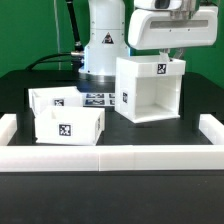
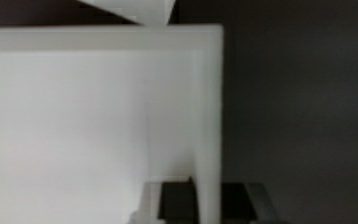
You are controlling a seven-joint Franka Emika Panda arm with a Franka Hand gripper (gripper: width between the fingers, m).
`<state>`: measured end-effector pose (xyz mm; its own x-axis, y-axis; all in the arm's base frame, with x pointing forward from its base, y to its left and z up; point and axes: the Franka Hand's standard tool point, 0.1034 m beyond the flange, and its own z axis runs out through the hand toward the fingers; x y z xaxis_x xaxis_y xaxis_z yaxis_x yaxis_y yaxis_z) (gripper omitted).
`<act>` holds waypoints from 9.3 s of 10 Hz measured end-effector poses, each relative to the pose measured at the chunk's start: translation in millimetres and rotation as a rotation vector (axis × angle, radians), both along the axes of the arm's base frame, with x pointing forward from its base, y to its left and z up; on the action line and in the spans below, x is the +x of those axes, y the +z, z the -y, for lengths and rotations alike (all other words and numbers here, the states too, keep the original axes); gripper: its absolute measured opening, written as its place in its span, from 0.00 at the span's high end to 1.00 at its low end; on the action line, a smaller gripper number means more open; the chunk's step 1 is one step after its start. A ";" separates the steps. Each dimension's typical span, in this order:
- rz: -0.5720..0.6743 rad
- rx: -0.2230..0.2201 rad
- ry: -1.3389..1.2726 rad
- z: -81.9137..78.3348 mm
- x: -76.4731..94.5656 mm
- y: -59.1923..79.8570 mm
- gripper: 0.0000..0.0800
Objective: Assemble drawer
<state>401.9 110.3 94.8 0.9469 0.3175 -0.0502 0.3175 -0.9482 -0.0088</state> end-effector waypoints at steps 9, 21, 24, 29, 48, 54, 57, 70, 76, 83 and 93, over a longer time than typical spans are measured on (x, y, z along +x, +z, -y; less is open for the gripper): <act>0.092 0.050 -0.089 3.9 116.9 0.8 0.95; 0.147 0.088 -0.245 -2.9 171.2 3.2 0.95; 0.155 0.107 -0.429 -2.0 172.6 2.2 0.95; 0.206 0.154 -0.727 20.3 191.1 8.5 0.95; 0.034 0.340 -1.810 19.3 236.2 11.7 0.94; 0.015 0.330 -1.808 14.4 238.4 9.5 0.84; 0.046 0.334 -1.692 18.2 239.6 12.7 0.37; 0.114 0.226 -0.720 72.5 207.5 50.1 0.19; 0.127 0.212 -0.565 96.1 200.4 47.0 0.19; 0.128 0.109 -0.486 165.0 140.8 -3.8 0.19; 0.139 0.061 -0.452 180.8 130.5 -54.3 0.19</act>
Offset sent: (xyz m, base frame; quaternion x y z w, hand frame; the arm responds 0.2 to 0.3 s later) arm 0.0419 -0.0131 -0.0145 0.0003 -0.0003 0.0273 0.9996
